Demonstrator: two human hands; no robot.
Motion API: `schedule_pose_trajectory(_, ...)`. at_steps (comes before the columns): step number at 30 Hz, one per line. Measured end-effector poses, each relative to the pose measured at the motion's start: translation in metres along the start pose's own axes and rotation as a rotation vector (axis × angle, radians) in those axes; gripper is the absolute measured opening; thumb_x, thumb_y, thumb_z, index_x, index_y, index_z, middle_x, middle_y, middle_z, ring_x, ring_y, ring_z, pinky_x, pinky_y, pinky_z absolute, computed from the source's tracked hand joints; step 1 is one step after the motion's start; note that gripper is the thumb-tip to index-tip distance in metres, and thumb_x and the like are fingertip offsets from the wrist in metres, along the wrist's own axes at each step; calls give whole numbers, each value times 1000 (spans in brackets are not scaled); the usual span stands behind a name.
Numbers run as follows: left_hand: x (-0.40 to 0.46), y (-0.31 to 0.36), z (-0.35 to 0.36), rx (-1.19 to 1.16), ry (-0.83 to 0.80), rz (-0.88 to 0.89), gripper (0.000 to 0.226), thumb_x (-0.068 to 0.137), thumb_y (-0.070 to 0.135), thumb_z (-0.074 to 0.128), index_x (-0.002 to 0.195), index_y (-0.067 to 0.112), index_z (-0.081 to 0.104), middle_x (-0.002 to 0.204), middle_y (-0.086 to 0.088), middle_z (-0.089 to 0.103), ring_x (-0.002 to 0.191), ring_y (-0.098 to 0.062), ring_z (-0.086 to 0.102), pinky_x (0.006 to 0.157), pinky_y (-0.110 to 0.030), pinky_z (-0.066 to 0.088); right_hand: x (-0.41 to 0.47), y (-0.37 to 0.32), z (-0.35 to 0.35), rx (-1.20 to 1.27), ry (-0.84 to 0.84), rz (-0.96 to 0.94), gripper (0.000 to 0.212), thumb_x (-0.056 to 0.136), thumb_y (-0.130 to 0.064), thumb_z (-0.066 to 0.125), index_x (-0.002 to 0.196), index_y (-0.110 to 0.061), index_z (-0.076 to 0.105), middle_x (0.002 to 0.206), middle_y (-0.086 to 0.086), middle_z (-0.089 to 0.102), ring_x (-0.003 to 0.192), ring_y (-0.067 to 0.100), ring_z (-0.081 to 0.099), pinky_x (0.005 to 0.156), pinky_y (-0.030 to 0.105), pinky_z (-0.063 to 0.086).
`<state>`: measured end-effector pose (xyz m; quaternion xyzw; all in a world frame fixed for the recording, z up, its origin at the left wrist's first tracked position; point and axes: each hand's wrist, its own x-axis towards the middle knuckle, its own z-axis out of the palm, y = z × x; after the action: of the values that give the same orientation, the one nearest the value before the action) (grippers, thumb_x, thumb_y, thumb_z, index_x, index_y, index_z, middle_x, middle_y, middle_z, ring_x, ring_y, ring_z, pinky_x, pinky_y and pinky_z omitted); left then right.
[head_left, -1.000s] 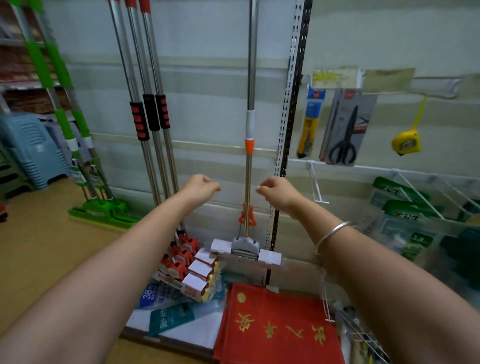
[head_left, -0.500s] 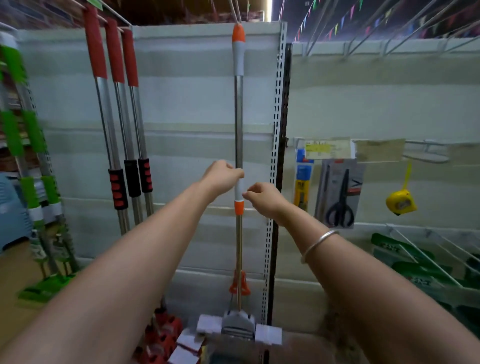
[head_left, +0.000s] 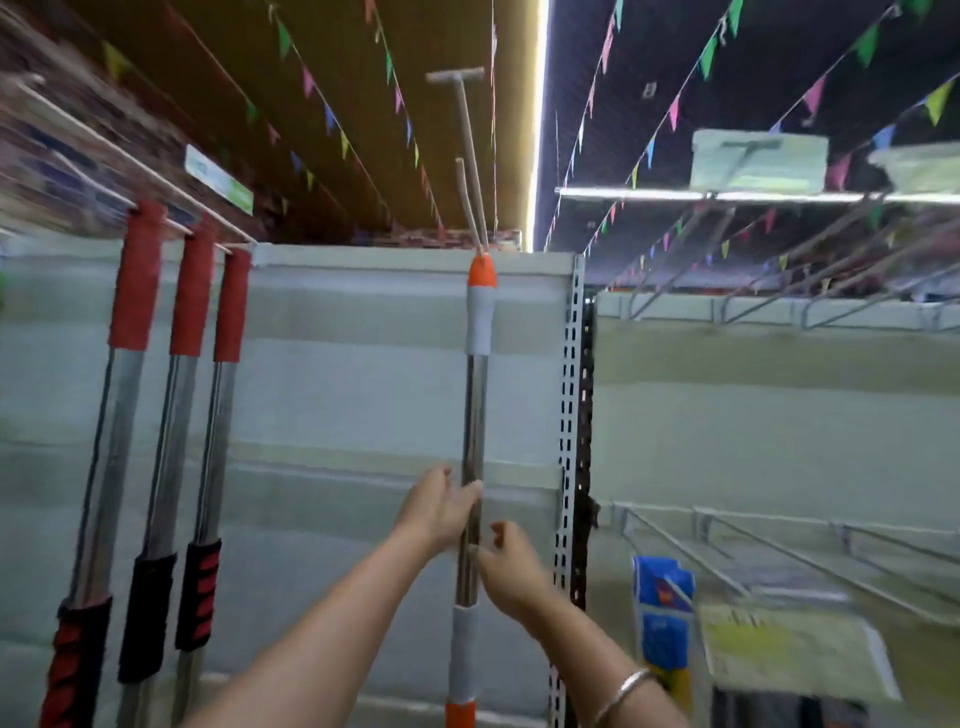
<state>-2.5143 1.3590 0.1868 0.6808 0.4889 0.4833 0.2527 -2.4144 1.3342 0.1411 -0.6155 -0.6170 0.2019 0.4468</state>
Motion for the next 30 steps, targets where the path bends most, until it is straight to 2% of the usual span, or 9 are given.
schedule_pose_trajectory(3, 26, -9, 15, -64, -12, 32, 28, 88, 28, 61, 106, 11, 48, 106, -8, 61, 104, -24, 58, 91, -28, 44, 24, 1, 18, 105, -46, -23, 31, 90, -20, 56, 117, -5, 50, 114, 3, 61, 102, 13, 58, 86, 25, 52)
schedule_pose_trajectory(5, 34, -6, 22, -82, -7, 48, 24, 90, 24, 59, 99, 14, 40, 92, 0, 56, 92, -18, 52, 75, -19, 34, 32, -2, 28, 184, 31, -56, 25, 91, -16, 55, 115, -11, 49, 107, 1, 61, 97, 12, 58, 77, 21, 50)
schedule_pose_trajectory(8, 36, -1, 25, -33, 29, 88, 16, 94, 22, 52, 93, 12, 39, 86, -3, 51, 90, -23, 51, 65, -23, 27, 34, -8, 31, 184, 157, -53, 12, 95, -7, 45, 104, -10, 53, 84, 1, 58, 81, 12, 53, 49, 9, 43)
schedule_pose_trajectory(10, 35, 1, 22, -17, 47, 101, 14, 95, 24, 49, 91, 13, 42, 96, -10, 57, 98, -27, 57, 68, -26, 31, 34, -6, 34, 161, 177, -76, 5, 90, -18, 50, 94, -19, 53, 85, -2, 59, 83, 13, 54, 51, 11, 40)
schedule_pose_trajectory(14, 22, -2, 13, -73, 21, 159, 15, 95, 26, 48, 89, 13, 44, 94, -15, 63, 96, -32, 60, 75, -33, 42, 26, -3, 33, 129, 173, -109, 11, 69, -33, 54, 75, -24, 55, 79, -3, 67, 73, 8, 60, 68, 36, 51)
schedule_pose_trajectory(18, -4, 4, 3, -141, -6, 228, 21, 97, 29, 41, 89, 9, 38, 83, -11, 54, 79, -30, 53, 76, -39, 44, -3, -15, 25, 136, 205, -143, 19, 84, -9, 55, 71, -23, 53, 66, -8, 59, 56, 1, 49, 45, 11, 36)
schedule_pose_trajectory(20, -19, 9, -3, -144, -2, 241, 24, 98, 30, 38, 89, 8, 36, 77, -5, 48, 74, -25, 47, 69, -37, 39, -18, -22, 21, 126, 199, -149, 25, 86, -7, 51, 69, -25, 51, 62, -9, 56, 54, 2, 47, 41, 9, 32)
schedule_pose_trajectory(25, -55, 27, -17, -156, 31, 257, 25, 99, 31, 34, 88, 9, 31, 74, -1, 41, 69, -20, 43, 59, -32, 32, -52, -37, 18, 117, 183, -194, 14, 81, -13, 47, 82, -17, 60, 72, 0, 65, 66, 12, 57, 57, 28, 42)
schedule_pose_trajectory(30, -86, 49, -34, -203, 41, 245, 24, 99, 30, 33, 88, 10, 29, 75, -1, 40, 74, -21, 44, 61, -32, 33, -80, -53, 8, 144, 192, -215, 18, 74, -14, 45, 78, -5, 60, 70, 7, 63, 64, 15, 51, 56, 30, 39)
